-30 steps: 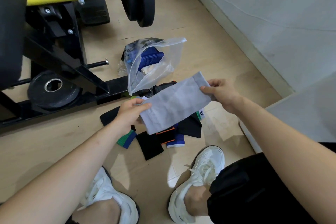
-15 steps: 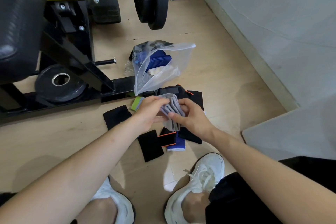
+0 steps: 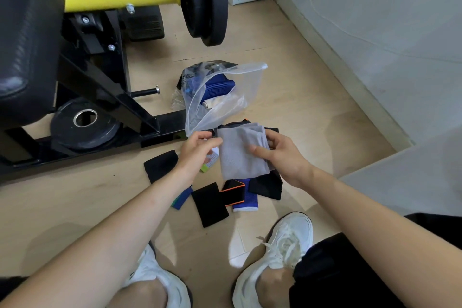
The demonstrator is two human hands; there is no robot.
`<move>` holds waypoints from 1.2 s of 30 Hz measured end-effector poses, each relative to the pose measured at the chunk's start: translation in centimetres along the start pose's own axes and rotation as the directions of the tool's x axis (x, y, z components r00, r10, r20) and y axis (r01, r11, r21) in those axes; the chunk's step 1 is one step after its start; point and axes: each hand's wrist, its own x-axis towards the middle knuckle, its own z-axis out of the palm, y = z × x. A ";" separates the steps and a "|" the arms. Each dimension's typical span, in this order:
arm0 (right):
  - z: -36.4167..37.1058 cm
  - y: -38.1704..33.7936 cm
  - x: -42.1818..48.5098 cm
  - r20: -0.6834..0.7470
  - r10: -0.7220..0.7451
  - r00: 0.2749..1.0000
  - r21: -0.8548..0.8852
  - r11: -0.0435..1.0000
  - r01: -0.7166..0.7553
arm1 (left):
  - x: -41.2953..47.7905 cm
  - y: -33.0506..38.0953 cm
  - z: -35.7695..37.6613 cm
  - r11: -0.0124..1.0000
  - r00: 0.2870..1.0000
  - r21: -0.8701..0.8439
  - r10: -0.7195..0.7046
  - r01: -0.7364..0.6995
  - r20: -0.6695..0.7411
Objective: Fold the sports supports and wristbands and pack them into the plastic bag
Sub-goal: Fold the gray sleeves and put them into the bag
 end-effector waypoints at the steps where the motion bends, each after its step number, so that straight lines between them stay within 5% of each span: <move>1: -0.1 -0.1 0.0 0.022 0.032 0.999 0.102 0.994 -0.034 | -0.1 -0.4 0.0 0.998 0.996 -0.017 -0.060 0.062 0.069; 5: -0.4 0.9 0.1 -0.073 0.142 0.987 0.133 0.982 -0.132 | -1.1 -1.3 1.3 0.996 0.952 0.001 -0.085 0.088 0.295; 11: -0.1 1.8 0.2 -0.197 0.232 0.953 0.071 0.972 -0.222 | -0.5 -2.2 2.5 0.995 0.997 0.097 0.013 -0.020 0.073; 14: 0.5 1.8 0.1 -0.233 0.240 0.942 0.074 0.971 -0.229 | -0.9 -2.0 2.8 0.960 0.984 0.219 0.179 -0.172 -0.010; 17: 1.0 1.9 0.0 -0.270 0.239 0.933 0.064 0.971 -0.231 | -1.7 -1.8 3.2 0.832 0.909 0.421 0.416 -0.362 -0.041; 21: 1.2 2.1 0.1 -0.306 0.219 0.926 0.047 0.976 -0.215 | -2.2 -2.4 3.5 0.614 0.771 0.529 0.623 -0.585 0.129; 26: 1.4 2.0 0.1 -0.308 0.156 0.939 0.056 0.988 -0.146 | -2.4 -2.8 3.8 0.544 0.748 0.543 0.605 -0.640 0.274; 33: 1.5 0.9 -0.2 -0.109 0.223 0.969 0.170 0.964 -0.203 | -2.8 -2.8 3.9 0.470 0.712 0.544 0.555 -0.695 0.429; 36: 1.0 1.1 -0.2 -0.042 0.233 0.972 0.140 0.964 -0.225 | -2.4 -2.9 3.6 0.600 0.741 0.441 0.480 -0.668 0.470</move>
